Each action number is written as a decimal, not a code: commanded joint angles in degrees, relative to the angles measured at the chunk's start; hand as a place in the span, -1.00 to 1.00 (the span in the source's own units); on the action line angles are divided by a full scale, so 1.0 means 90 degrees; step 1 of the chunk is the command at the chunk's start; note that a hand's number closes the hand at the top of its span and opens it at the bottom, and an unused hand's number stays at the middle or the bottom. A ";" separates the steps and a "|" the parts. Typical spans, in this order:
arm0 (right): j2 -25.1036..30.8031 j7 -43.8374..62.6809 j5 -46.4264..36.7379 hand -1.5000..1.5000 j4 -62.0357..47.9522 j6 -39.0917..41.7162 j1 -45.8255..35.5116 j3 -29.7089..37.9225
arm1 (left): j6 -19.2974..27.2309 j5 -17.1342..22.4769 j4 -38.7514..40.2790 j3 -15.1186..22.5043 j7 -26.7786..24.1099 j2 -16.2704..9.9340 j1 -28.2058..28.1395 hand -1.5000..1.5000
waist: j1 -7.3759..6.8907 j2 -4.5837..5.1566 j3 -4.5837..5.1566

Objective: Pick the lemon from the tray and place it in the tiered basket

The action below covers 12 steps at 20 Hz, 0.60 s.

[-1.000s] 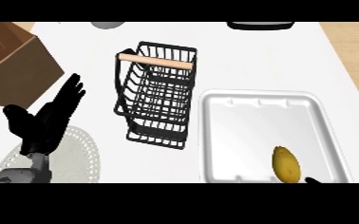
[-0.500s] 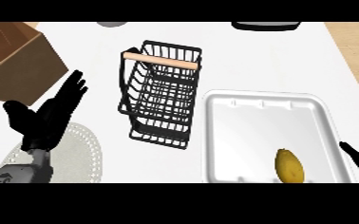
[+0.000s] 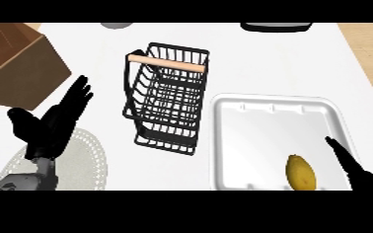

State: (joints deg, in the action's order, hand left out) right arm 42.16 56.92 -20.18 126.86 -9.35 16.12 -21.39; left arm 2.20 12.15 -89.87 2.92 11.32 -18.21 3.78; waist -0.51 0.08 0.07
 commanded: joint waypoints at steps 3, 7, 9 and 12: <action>-0.0846 0.0326 -0.0767 -1.00 -0.0924 0.0063 -0.0267 -0.0462 | -0.0176 -0.0100 0.0456 -0.0183 -0.0391 0.0150 0.0042 0.00 | 0.0057 -0.0005 -0.0006; -0.1088 -0.0569 -0.0830 -1.00 -0.1866 0.0024 -0.0264 -0.0251 | -0.0339 0.0005 -0.0225 -0.0368 -0.0216 0.0016 -0.0489 0.00 | 0.0038 -0.0013 -0.0009; -0.1319 -0.1115 -0.0857 -1.00 -0.2689 -0.0155 -0.0534 -0.0083 | -0.0160 -0.0183 -0.0295 -0.0245 0.0088 0.0117 -0.0224 0.00 | 0.0034 -0.0009 -0.0012; -0.1528 -0.0704 -0.1554 -1.00 -0.2592 -0.0113 -0.0436 -0.0260 | -0.0312 -0.0098 -0.0308 -0.0337 0.0120 0.0216 -0.0295 0.00 | 0.0048 -0.0013 -0.0009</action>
State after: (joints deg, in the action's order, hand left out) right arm 30.81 52.44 -30.35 108.86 -9.78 12.69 -23.55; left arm 0.19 10.82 -90.61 0.52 10.89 -16.65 2.07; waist -0.08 -0.01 0.00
